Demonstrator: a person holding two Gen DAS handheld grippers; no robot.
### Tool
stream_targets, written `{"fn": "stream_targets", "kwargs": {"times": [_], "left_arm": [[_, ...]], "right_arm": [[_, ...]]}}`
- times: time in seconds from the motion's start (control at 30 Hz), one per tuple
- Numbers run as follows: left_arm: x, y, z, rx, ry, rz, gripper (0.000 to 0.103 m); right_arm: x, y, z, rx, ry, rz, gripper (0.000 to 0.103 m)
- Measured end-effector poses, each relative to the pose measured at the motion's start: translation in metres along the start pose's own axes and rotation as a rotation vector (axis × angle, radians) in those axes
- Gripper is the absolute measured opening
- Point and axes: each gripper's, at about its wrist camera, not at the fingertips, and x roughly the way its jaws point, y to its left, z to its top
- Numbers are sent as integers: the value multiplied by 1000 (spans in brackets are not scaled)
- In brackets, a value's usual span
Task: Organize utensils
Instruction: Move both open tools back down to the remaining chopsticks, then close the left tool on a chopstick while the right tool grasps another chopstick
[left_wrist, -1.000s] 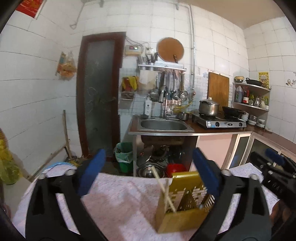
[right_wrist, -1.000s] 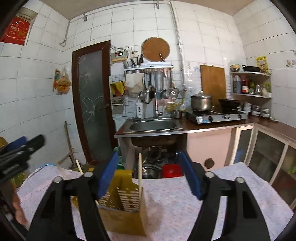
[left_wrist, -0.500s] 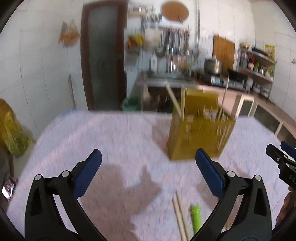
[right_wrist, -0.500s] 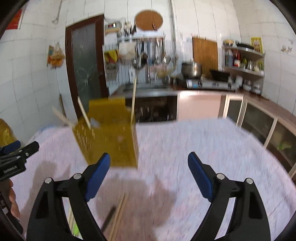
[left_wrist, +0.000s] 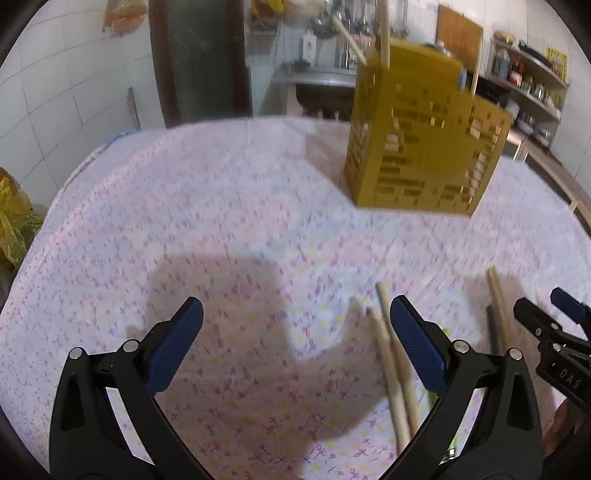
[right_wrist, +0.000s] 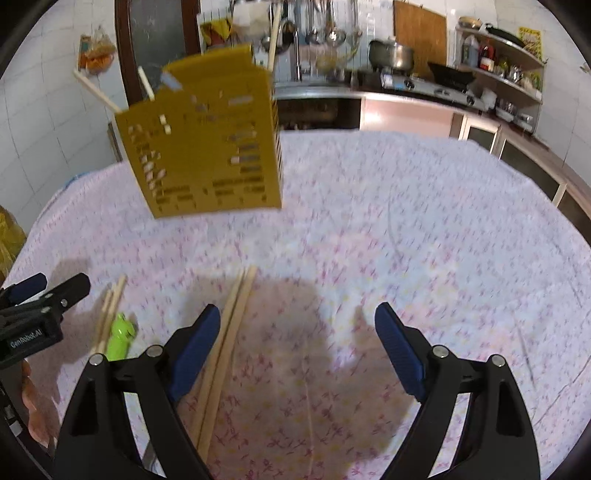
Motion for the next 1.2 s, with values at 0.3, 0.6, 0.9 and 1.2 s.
{"fn": "stream_targets", "kwargs": {"times": [0.3, 0.6, 0.9, 1.2], "left_arm": [[11, -5, -5, 22, 44, 26, 98], [7, -9, -8, 40, 33, 44, 98], [6, -20, -13, 100, 49, 65, 98], [9, -16, -14, 54, 77, 57, 97]], "right_arm": [[6, 1, -4, 12, 47, -6, 84], [4, 7, -5, -9, 52, -18, 84], [2, 8, -9, -12, 63, -27, 84], [1, 13, -10, -26, 66, -55, 83]]}}
